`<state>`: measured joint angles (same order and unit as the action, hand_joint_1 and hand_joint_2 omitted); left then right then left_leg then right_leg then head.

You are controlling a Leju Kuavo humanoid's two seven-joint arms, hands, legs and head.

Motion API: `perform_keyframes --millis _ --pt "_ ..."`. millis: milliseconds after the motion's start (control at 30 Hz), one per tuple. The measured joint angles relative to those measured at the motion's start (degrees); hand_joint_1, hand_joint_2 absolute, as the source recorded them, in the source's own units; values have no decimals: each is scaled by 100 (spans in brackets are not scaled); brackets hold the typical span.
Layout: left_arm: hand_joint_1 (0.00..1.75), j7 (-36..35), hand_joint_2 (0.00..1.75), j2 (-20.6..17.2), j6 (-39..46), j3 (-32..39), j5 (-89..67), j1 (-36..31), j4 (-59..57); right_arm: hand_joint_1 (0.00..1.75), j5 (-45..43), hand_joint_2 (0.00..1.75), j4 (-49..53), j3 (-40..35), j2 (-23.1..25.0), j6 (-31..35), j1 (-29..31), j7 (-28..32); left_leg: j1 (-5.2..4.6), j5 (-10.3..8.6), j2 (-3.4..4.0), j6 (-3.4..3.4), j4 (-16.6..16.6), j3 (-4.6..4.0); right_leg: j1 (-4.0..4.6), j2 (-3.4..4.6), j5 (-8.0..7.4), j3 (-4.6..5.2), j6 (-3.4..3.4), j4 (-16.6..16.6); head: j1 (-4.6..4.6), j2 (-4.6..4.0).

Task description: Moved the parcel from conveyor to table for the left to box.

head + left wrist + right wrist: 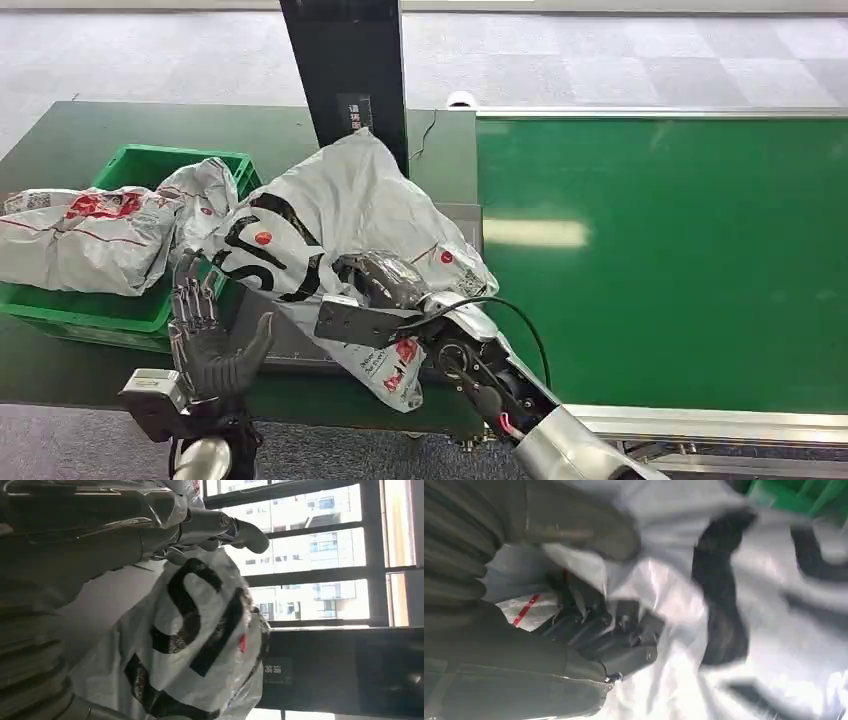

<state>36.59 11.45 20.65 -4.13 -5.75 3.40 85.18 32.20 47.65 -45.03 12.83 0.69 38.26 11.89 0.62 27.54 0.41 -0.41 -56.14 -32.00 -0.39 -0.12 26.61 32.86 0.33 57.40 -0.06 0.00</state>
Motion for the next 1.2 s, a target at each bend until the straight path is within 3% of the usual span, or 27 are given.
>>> perform_keyframes --millis 333,600,1000,1033,1200 --pt "0 -131 175 24 -22 -87 -137 64 0 0 -563 0 -234 511 -109 402 10 -79 0 0 -1 0 -2 3 -1 -1 0 2 0 -1 0 0" --pt "0 -201 175 26 -20 -114 -593 50 0 0 -1985 0 988 1898 -450 916 -983 1051 -2 2 -4 1 -2 0 -3 -4 0 1 0 -3 0 0" --pt "0 -182 175 15 -19 -146 -667 49 0 0 -2081 0 1776 2553 -632 1030 -1590 1215 -1 1 -2 0 -1 5 -2 -2 0 0 0 -3 0 0" --pt "0 -168 175 15 -20 -151 -693 48 0 0 -2101 175 1833 2605 -632 1052 -1634 1232 -1 1 -3 0 -1 4 -2 -3 0 0 0 -2 0 0" --pt "0 -201 175 -44 -101 -315 -1214 -16 -15 0 -2311 175 2133 2855 -634 1080 -1880 1394 -3 2 -4 0 -2 2 -4 -4 0 1 0 -3 0 0"
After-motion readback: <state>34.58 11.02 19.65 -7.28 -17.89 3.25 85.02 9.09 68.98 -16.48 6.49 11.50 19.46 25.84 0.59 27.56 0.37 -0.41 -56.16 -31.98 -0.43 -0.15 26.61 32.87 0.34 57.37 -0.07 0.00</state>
